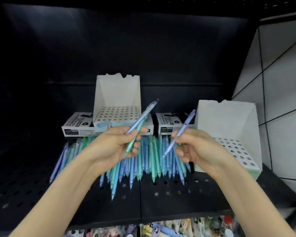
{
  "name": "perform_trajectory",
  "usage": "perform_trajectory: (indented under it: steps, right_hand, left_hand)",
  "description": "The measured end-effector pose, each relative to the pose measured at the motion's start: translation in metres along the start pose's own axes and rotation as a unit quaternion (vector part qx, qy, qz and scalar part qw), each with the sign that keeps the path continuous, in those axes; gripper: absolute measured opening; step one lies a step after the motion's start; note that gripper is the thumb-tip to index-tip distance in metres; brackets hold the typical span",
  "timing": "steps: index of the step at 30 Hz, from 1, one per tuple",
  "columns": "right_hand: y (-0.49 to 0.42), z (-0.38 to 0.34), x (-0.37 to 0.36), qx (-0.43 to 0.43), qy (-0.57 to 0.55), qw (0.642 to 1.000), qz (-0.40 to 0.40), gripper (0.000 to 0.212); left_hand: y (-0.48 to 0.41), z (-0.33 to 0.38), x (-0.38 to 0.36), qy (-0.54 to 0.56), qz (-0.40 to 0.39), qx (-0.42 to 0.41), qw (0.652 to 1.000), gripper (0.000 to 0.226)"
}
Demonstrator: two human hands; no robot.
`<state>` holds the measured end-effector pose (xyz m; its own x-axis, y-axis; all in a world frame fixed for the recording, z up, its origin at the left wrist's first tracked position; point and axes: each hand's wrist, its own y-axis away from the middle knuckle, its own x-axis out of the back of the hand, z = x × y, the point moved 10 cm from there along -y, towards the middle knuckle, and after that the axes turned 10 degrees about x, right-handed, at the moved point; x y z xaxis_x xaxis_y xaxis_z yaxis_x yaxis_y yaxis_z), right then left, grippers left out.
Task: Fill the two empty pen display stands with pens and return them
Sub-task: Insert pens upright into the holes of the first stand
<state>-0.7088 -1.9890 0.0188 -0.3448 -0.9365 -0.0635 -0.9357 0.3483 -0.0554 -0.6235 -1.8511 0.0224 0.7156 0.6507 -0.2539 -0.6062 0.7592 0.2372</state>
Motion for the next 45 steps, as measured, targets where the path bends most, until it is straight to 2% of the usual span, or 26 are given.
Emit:
perform_trajectory:
  steps: [2, 6, 10, 11, 14, 18, 23, 28, 33, 37, 45]
  right_hand:
    - [0.008, -0.014, 0.029, 0.047, 0.04, 0.996, 0.066, 0.007]
    - [0.023, -0.041, 0.089, 0.128, 0.102, 0.968, 0.188, 0.023]
    - [0.02, -0.06, 0.128, 0.18, 0.219, 0.922, 0.263, 0.003]
    - [0.017, -0.061, 0.133, 0.186, 0.232, 0.916, 0.27, 0.005]
    - [0.0, -0.058, 0.136, 0.186, 0.272, 0.909, 0.257, 0.004]
    - [-0.022, -0.049, 0.131, 0.168, 0.302, 0.911, 0.227, 0.021]
    - [-0.042, -0.039, 0.119, 0.154, 0.361, 0.9, 0.189, 0.025]
    - [-0.05, -0.047, 0.113, 0.184, 0.465, 0.848, 0.176, 0.018]
    - [-0.059, -0.048, 0.105, 0.158, 0.543, 0.811, 0.153, 0.017]
    - [-0.059, -0.051, 0.109, 0.152, 0.531, 0.814, 0.178, 0.02]
    - [-0.061, -0.042, 0.107, 0.141, 0.504, 0.835, 0.17, 0.021]
  left_hand:
    - [-0.01, 0.001, -0.019, 0.021, -0.023, -0.007, 1.0, 0.027]
    - [-0.034, 0.001, -0.045, 0.027, -0.018, -0.027, 0.999, 0.025]
    - [-0.056, -0.001, -0.069, 0.022, -0.012, -0.038, 0.999, 0.024]
    - [-0.06, -0.002, -0.074, 0.026, -0.012, -0.037, 0.999, 0.023]
    - [-0.069, -0.006, -0.085, 0.028, -0.014, -0.035, 0.999, 0.022]
    - [-0.076, -0.01, -0.085, 0.032, -0.002, -0.037, 0.999, 0.022]
    - [-0.078, -0.015, -0.077, 0.029, 0.005, -0.042, 0.999, 0.023]
    - [-0.076, -0.019, -0.075, 0.017, 0.013, -0.049, 0.999, 0.025]
    - [-0.076, -0.022, -0.073, -0.049, 0.033, -0.061, 0.996, 0.019]
    - [-0.076, -0.025, -0.075, -0.102, 0.031, -0.075, 0.992, 0.017]
    - [-0.074, -0.024, -0.078, -0.069, 0.016, -0.083, 0.994, 0.021]
